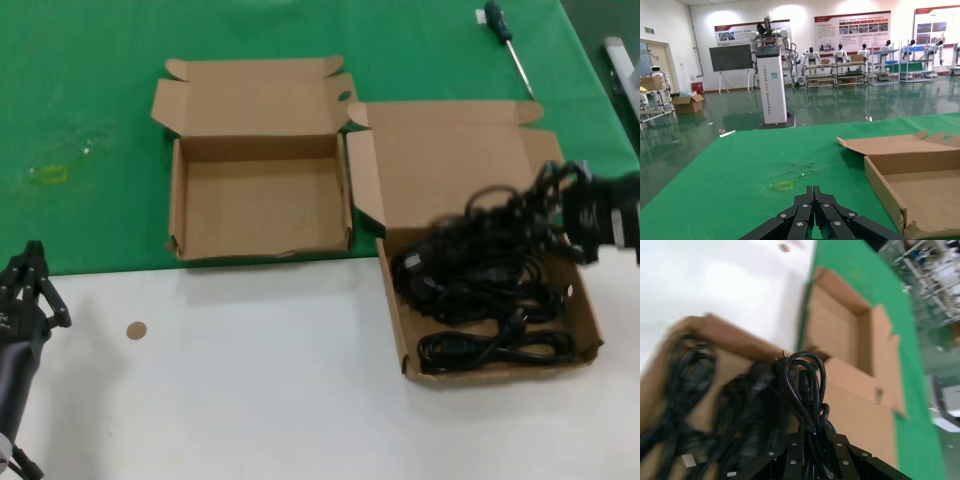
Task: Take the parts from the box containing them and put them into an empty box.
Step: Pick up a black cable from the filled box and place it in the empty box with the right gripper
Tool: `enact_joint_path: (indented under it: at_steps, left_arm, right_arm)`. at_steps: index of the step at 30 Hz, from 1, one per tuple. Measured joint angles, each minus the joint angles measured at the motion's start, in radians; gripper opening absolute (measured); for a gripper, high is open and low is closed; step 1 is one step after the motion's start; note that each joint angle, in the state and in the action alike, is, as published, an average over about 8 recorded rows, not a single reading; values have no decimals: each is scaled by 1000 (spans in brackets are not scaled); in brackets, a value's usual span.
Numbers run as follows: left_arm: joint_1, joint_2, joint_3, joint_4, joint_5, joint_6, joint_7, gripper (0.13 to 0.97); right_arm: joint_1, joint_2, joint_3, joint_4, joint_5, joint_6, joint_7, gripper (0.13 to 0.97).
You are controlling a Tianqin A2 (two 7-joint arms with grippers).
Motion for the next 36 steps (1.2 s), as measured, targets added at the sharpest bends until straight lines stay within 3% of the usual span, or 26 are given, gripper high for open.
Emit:
enact_joint_path:
  at_steps: [10,19,25,36]
  left_arm:
    - [0,0,0,0,0,0,0,152]
    - [0,0,0,0,0,0,0,152]
    - [0,0,0,0,0,0,0,152]
    - [0,0,0,0,0,0,0,152]
  right_arm:
    - [104,-93,-24,-25,-9,9,95,214]
    - [149,-237,-88,-22,-69,86,169,212]
    - [192,-350,-129,-108,-100,137,128,212]
    - [284,-538,-161,-365,-99,193,-47,212]
